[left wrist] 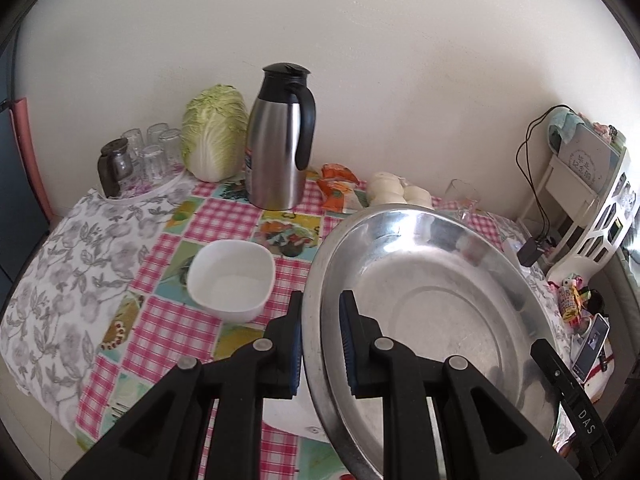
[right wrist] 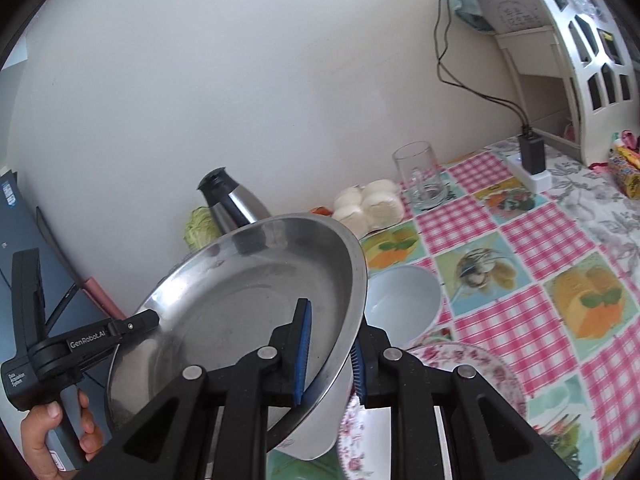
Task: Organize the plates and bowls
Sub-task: 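Lift the steel basin with the left gripper and carry it aside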
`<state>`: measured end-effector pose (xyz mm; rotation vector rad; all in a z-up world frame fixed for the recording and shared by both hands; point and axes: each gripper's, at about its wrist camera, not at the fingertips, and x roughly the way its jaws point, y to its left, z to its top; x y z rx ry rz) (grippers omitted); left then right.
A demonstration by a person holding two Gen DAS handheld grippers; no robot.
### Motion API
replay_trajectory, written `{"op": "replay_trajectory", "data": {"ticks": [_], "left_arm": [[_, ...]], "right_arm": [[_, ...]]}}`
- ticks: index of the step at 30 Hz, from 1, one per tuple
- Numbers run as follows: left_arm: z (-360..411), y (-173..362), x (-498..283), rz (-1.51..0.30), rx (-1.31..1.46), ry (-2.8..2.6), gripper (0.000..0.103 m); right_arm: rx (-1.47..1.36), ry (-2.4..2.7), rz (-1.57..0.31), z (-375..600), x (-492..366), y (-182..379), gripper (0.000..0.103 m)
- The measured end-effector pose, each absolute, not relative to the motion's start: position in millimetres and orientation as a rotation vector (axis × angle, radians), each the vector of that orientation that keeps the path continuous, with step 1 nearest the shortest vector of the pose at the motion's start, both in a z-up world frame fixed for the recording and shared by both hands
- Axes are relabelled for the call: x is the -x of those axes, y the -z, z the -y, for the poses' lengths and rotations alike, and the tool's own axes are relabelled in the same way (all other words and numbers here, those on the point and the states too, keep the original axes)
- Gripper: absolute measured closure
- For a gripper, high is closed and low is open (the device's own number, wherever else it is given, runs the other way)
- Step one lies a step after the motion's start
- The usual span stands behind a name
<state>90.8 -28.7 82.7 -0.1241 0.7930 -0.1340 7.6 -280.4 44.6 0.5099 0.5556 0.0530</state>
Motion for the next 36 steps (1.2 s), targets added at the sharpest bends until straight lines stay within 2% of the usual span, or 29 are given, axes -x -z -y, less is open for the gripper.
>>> {"op": "replay_trajectory", "data": {"ticks": [13, 36], "left_arm": [[45.8, -46.5, -107.8, -0.870, 0.228, 0.157, 0.085], [-26.3, 12.8, -109.2, -1.020, 0.423, 0.030, 0.085]], "right_arm": [[-0.492, 0.031, -0.612, 298.9, -11.9, -25.4, 0.082], [-0.334, -0.038, -0.784, 240.6, -35.7, 7.3, 0.081]]}}
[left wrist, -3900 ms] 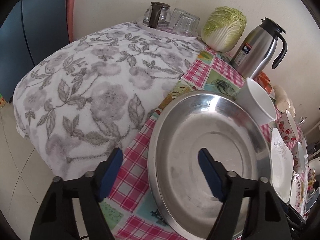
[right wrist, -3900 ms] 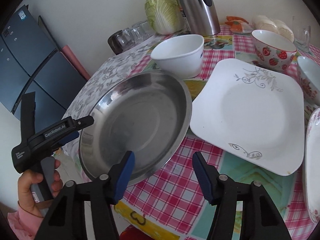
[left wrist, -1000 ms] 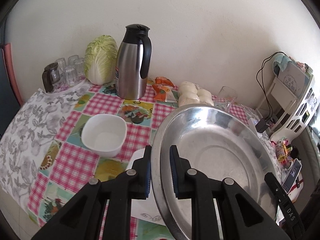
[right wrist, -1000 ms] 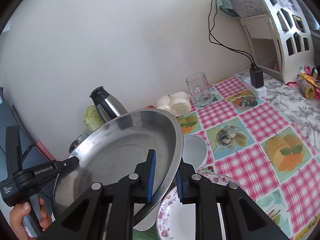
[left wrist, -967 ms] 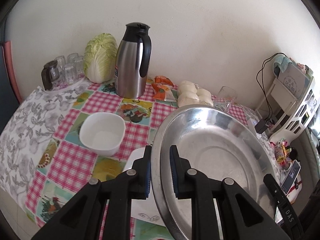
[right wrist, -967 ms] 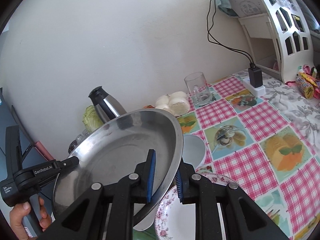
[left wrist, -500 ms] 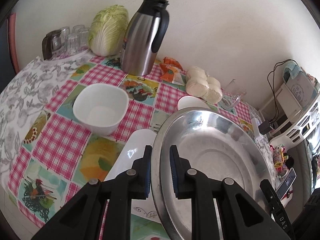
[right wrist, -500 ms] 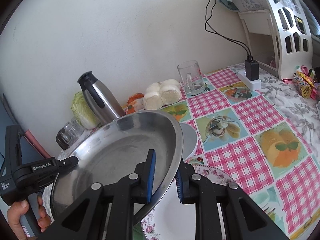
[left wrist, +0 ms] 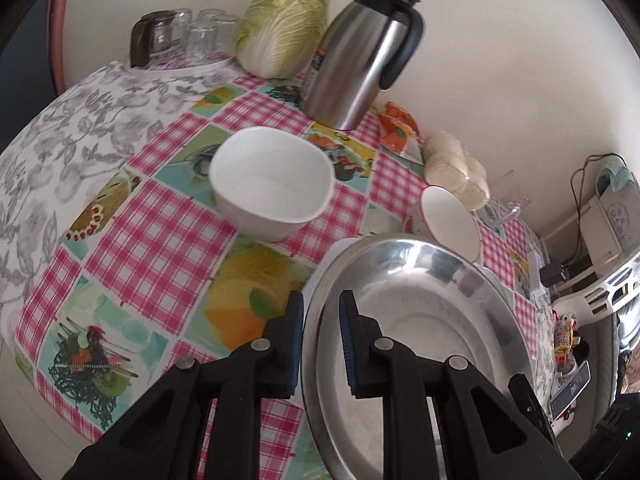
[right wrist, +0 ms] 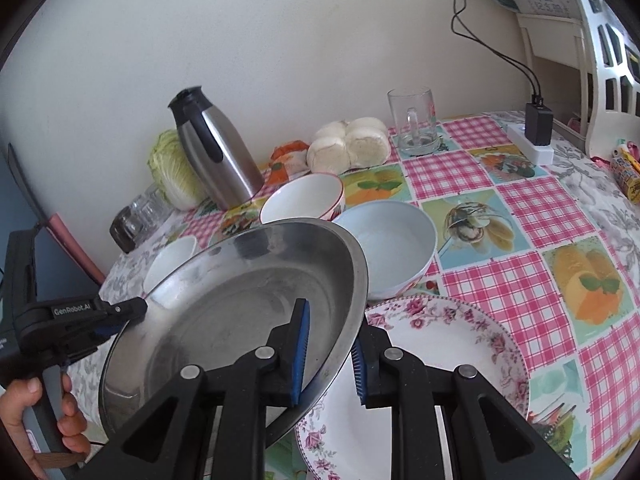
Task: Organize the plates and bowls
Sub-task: 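Lift the steel basin with the left gripper and carry it aside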
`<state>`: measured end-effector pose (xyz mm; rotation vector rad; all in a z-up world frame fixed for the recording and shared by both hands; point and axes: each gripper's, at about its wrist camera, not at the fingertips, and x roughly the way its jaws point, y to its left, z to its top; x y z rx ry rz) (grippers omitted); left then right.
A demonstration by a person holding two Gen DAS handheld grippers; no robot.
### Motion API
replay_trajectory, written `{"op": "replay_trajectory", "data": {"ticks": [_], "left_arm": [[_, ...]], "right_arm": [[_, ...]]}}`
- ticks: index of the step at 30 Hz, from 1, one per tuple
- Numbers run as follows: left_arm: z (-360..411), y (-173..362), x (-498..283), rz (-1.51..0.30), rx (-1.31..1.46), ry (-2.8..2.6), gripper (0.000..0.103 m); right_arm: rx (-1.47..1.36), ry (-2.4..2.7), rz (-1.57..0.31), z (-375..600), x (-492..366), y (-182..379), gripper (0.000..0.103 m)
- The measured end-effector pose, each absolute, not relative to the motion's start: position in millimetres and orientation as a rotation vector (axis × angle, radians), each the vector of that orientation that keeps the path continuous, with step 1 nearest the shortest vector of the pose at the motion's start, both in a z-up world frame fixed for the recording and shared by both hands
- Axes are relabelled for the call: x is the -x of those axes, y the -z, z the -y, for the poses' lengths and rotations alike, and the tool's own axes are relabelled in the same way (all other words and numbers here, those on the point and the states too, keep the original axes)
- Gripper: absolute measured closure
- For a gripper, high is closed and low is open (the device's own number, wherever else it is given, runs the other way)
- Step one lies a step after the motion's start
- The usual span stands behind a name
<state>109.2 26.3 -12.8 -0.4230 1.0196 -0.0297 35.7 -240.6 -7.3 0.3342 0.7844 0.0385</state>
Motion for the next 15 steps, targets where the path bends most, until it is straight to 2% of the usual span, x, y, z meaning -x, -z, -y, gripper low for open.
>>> {"op": "replay_trajectory", "data": {"ticks": [11, 14, 15], "left_arm": [[-34.4, 31.9, -114.5, -1.064, 0.453, 0.027, 0.085], [-42.0, 29.6, -112.9, -1.050, 0.455, -0.012, 0.076], [-44.8, 30.9, -112.8, -1.053, 0.463, -0.024, 0.065]], "right_arm": [[-0.354, -0.037, -0.859, 233.4, -48.1, 32.1, 0.080], [-0.390, -0.044, -0.874, 237.7, -49.9, 38.0, 0.080], [-0.388, -0.044, -0.879, 237.4, -50.3, 39.2, 0.080]]}}
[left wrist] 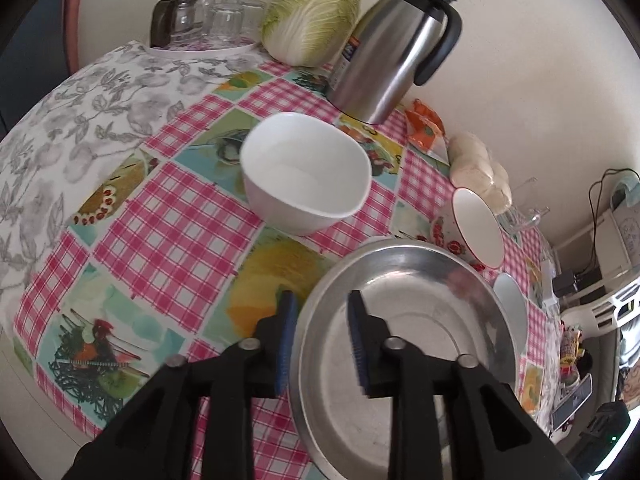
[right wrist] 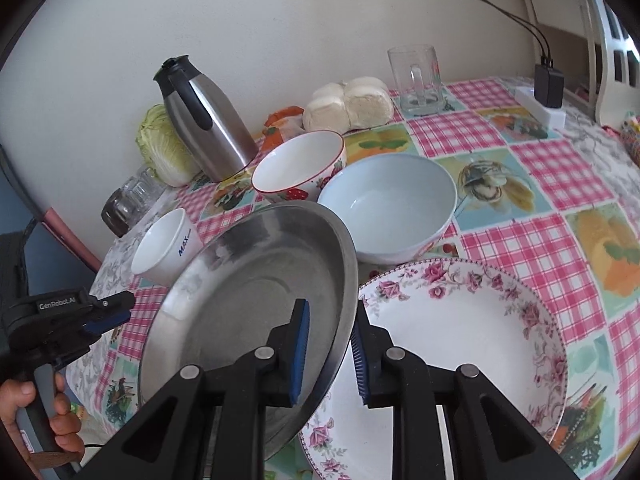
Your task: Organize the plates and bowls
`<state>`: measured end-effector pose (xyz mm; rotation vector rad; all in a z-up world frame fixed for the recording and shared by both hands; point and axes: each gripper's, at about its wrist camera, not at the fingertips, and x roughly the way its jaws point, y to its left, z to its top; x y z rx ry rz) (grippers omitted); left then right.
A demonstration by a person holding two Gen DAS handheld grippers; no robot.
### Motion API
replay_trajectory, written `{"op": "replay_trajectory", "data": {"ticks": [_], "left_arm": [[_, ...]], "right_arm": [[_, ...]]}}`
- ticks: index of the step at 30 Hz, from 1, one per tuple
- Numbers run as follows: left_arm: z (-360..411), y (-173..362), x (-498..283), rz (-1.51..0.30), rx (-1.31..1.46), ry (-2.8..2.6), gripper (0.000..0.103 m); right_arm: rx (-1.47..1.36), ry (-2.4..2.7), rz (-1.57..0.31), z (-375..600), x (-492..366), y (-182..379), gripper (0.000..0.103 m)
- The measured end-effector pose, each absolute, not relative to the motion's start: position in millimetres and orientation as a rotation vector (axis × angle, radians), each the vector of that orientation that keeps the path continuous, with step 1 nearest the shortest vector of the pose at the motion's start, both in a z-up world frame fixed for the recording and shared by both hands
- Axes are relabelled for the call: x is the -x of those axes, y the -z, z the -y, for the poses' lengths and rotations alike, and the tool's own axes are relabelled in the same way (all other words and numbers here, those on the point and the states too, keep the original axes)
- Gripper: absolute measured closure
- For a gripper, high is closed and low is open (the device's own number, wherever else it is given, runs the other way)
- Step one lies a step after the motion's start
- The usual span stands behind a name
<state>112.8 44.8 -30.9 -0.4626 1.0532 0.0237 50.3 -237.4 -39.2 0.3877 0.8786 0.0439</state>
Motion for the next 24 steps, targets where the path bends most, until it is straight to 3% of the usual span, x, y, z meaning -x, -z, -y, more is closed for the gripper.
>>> {"op": "replay_trajectory", "data": {"ticks": [1, 9, 11, 16, 24], "left_arm": [[-47.5, 33.8, -113.2, -1.063, 0.471, -0.040, 0.059], [-54.4, 69.1, -118.4, -1.181, 0.538, -0.060, 0.059], [-53.5, 72.6, -118.3, -1.189, 0.542, -0.059, 0.062], [-52.5, 75.3, -118.8, -1.193, 0.550, -0.066, 0.079], [-48.4, 78.1, -121.8, -1.203, 0.545, -0.064, 0.085]], "right_arm": [[-0.378, -0.044, -0.885, 235.9, -50.8, 40.5, 0.080], [-0.327, -0.050, -0.923, 226.8, -52.4, 49.8, 0.080], [-0.324, -0.053, -0.931, 224.9, -52.9, 51.5, 0.080], [-0.268, -0.073, -0.953, 212.9, -54.3, 55.7, 0.080], [-0.233, -0.091, -0.986, 206.1, -57.9, 63.7, 0.080]]}}
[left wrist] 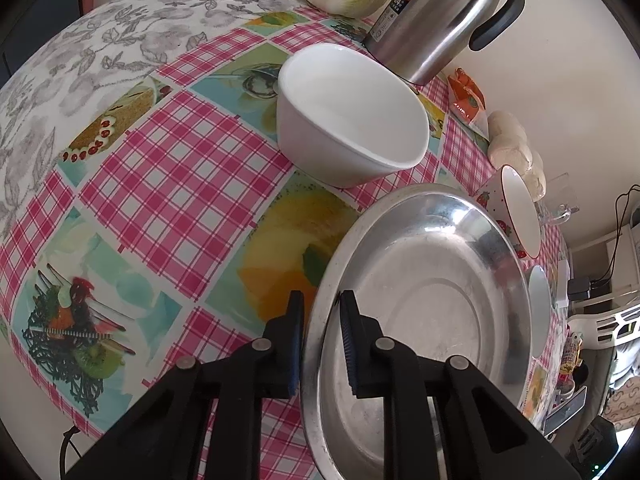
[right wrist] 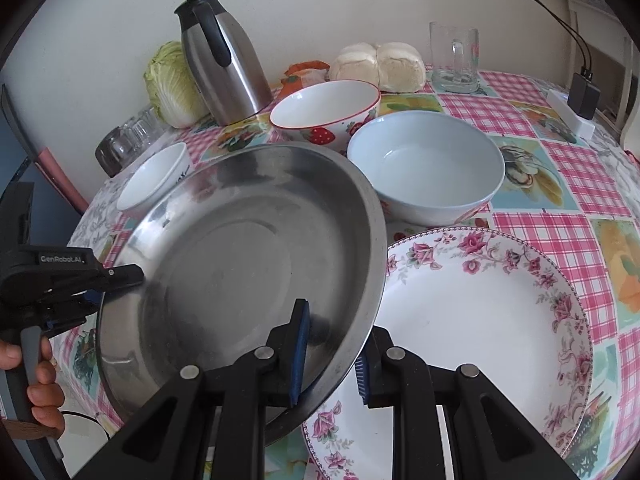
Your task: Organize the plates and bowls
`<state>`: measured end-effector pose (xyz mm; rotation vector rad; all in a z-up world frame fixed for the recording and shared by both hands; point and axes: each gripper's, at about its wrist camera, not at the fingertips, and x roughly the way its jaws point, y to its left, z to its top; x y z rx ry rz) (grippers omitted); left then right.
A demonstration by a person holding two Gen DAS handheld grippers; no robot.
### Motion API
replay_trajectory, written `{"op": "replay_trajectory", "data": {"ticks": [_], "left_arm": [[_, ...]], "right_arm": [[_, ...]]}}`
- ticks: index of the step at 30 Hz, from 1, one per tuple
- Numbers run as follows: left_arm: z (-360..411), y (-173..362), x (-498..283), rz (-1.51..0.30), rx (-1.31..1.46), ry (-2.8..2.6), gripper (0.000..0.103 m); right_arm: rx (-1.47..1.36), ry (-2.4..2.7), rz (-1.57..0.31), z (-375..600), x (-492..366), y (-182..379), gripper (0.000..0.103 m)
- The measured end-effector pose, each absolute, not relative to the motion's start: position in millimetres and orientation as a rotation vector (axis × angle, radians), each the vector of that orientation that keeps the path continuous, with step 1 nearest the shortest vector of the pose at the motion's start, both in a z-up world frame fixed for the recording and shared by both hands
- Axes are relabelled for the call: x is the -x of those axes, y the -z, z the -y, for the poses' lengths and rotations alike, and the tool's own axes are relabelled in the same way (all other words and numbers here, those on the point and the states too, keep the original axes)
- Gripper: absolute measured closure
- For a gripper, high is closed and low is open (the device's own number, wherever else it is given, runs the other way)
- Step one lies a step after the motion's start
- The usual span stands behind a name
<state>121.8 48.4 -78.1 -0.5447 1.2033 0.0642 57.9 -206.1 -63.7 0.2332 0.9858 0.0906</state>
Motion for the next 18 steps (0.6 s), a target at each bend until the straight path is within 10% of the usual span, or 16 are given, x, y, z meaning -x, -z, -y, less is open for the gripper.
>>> {"op": "replay_trajectory", "data": {"ticks": [18], "left_arm": [[-50.6, 76.0, -120.2, -1.187, 0.590, -0.045, 0.086]], "right_arm": [[-0.372, -0.025, -0.949, 238.0, -53.4, 50.6, 0.078]]}}
